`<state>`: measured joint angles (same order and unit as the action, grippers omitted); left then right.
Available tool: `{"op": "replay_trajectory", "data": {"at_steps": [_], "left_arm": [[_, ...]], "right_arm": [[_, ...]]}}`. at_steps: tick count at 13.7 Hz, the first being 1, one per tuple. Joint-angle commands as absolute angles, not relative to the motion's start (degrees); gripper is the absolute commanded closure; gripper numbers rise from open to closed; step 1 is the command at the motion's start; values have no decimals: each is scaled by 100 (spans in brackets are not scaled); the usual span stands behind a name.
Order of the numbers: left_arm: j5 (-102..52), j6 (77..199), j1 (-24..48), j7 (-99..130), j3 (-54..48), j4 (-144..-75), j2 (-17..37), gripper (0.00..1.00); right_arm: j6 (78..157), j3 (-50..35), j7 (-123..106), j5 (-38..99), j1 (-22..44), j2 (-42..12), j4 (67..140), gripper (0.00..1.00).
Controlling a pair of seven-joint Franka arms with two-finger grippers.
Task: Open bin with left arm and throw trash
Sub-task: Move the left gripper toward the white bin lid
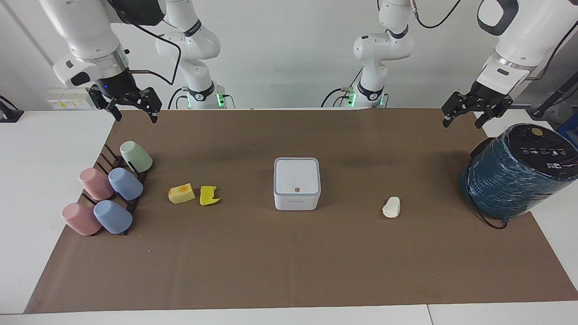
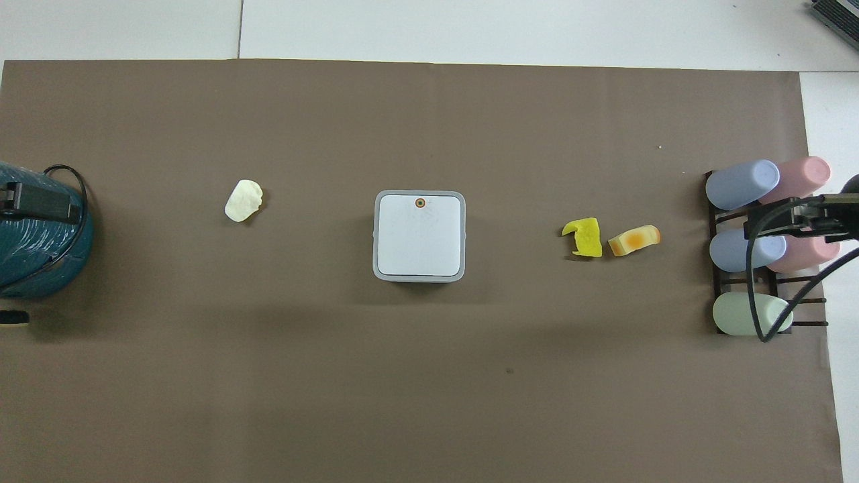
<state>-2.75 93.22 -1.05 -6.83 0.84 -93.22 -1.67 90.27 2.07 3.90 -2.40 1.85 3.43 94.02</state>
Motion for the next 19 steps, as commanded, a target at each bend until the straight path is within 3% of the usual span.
{"op": "replay_trajectory", "data": {"at_steps": [1,7,10,11,12,13,14,19], "left_arm": [[-176,9342,-149,-659,53,-9676,-457,0],[-176,9307,-27,-353,18,-9694,-475,0],[-167,9745,306,-352,-9,-10070,-597,0],[-167,9991,516,-317,-9,-10333,-711,6],[-167,10071,649,-299,-9,-10493,-790,48],[-167,10168,746,-299,-17,-10616,-835,84],[-167,10386,895,-308,-18,-10774,-896,98],[-167,11346,1704,-272,-35,-11206,-748,100]], "right_arm": [[9088,158,413,-97,79,413,9501,0],[9062,158,457,-97,88,431,9527,0],[9035,149,457,-97,88,431,9536,0],[9044,149,457,-97,88,431,9545,0],[9044,149,457,-97,88,431,9545,0],[9035,158,448,-97,88,439,9545,0],[9035,150,448,-97,79,457,9562,0],[9044,158,457,-97,79,466,9580,0]]}}
